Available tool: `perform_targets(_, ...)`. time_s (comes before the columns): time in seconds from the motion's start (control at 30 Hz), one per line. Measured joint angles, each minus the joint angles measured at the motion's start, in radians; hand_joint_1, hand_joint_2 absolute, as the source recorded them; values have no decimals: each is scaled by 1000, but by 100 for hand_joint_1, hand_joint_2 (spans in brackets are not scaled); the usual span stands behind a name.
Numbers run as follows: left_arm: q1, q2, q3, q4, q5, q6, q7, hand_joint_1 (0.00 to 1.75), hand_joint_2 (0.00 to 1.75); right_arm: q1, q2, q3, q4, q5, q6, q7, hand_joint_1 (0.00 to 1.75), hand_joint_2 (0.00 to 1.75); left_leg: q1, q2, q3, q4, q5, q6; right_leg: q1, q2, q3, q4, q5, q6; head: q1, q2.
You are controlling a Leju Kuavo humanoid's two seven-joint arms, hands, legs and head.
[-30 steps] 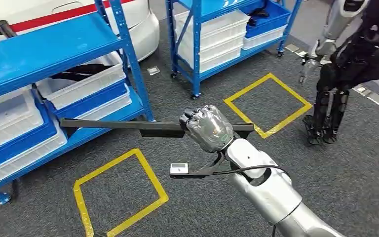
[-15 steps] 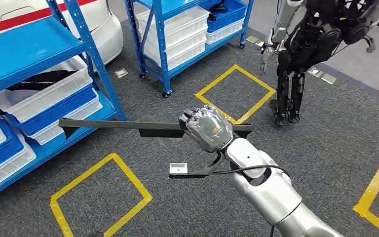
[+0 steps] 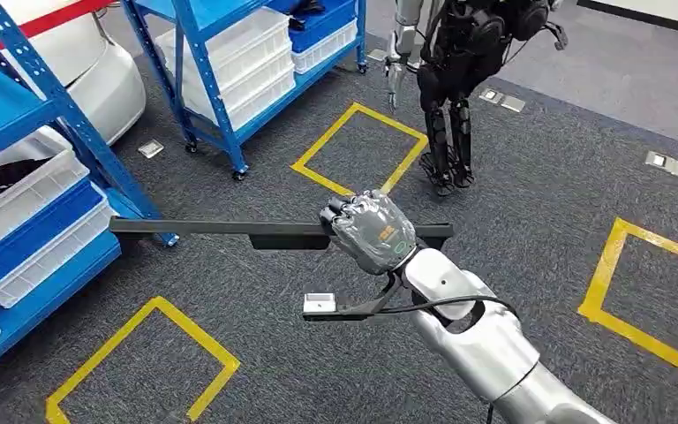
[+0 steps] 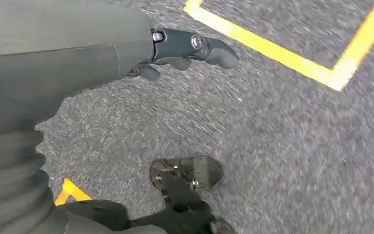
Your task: Take the parts from the cabinet and place them on the table.
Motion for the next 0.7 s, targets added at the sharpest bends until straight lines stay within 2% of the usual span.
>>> perform_targets(0.03,2,0,0,0,-1,0,1,0,175,0,3,1,0,0,0,0,175,175,0,-15,-35,81,-38,0,3,13,-1,0,1,-1,-2,0)
perform_targets(0.07,3,0,0,0,-2,0,7,0,175,1,4,1,0,0,2,0,175,175,0,-19,-75,162,-67,1,7,29,-2,0,2,-4,-2,0)
perform_targets(0.1,3,0,0,0,-2,-1,11,0,175,3,4,1,0,0,4,0,175,175,-1,-20,-97,197,-69,5,12,44,-2,1,2,-4,-1,0)
perform_targets(0.13,3,0,0,0,-2,-2,15,0,175,4,4,1,0,0,5,0,175,175,-1,-22,-93,179,-46,11,14,59,-2,1,4,-7,-1,0)
perform_targets(0.17,3,0,0,0,-1,-3,17,0,175,5,4,1,0,0,6,0,175,175,-1,-27,-68,118,-2,18,16,74,-2,1,4,-7,-1,0)
perform_targets(0.2,2,0,0,0,-2,-3,17,0,175,5,5,1,0,0,6,0,175,175,-1,-38,-29,32,48,26,18,89,0,1,5,-7,-2,0)
perform_targets(0.23,2,0,0,0,-2,-3,18,0,175,4,6,1,0,0,6,0,175,175,-1,-70,14,-61,95,36,18,103,2,1,5,-6,-2,0)
perform_targets(0.27,3,2,0,1,-1,-3,19,0,175,5,6,1,0,0,6,0,175,175,0,-115,31,-97,94,42,13,107,2,0,6,-5,1,0)
perform_targets(0.3,4,2,0,1,-2,-5,22,0,175,3,8,2,0,0,8,0,175,175,-3,-124,30,-105,92,45,19,120,-5,3,11,3,5,0)
perform_targets(0.33,2,2,0,1,-1,-5,24,0,175,5,11,2,0,0,8,0,175,175,-9,-110,31,-105,90,45,13,132,-12,2,15,9,-7,0)
perform_targets(0.37,1,2,0,1,1,-6,24,0,175,7,11,2,0,0,10,0,175,175,-11,-102,31,-105,90,46,9,143,-14,-1,18,14,-6,0)
perform_targets(0.4,0,2,0,0,2,-6,24,0,175,7,11,2,0,0,10,0,175,175,-13,-88,34,-112,95,50,10,156,-15,-10,25,25,-6,0)
perform_targets(0.43,-1,2,0,0,2,-7,24,0,175,7,10,1,0,0,10,0,175,175,-1,-72,44,-139,111,56,17,130,-23,0,24,22,-4,0)
perform_targets(0.47,-1,1,0,0,2,-8,24,0,175,4,10,1,0,0,10,0,175,175,-8,-60,48,-147,116,58,23,63,-45,28,4,18,0,0)
perform_targets(0.5,0,2,0,0,3,-9,24,0,175,0,13,2,0,0,10,0,175,175,-11,-46,45,-148,119,64,21,29,-75,90,-29,10,3,0)
perform_targets(0.57,3,2,0,0,3,-13,25,0,175,2,15,3,0,0,10,0,175,175,-19,-13,40,-147,119,64,16,11,-156,260,-95,4,2,0)
perform_targets(0.6,2,2,0,0,4,-14,25,0,175,5,14,3,1,0,10,0,175,175,-21,2,37,-147,119,64,14,9,-180,315,-109,9,3,0)
perform_targets(0.63,2,2,0,0,3,-14,25,0,175,8,13,3,2,0,11,0,175,175,-22,16,37,-147,119,63,13,9,-176,314,-105,16,3,0)
perform_targets(0.67,2,2,0,0,4,-14,25,0,175,9,13,3,3,0,11,0,175,175,-22,30,37,-147,119,63,13,6,-147,269,-88,26,3,0)
perform_targets(0.7,2,1,0,0,4,-14,26,0,175,9,13,3,3,0,11,0,175,175,-23,44,38,-146,118,62,13,-4,-94,180,-59,34,4,0)
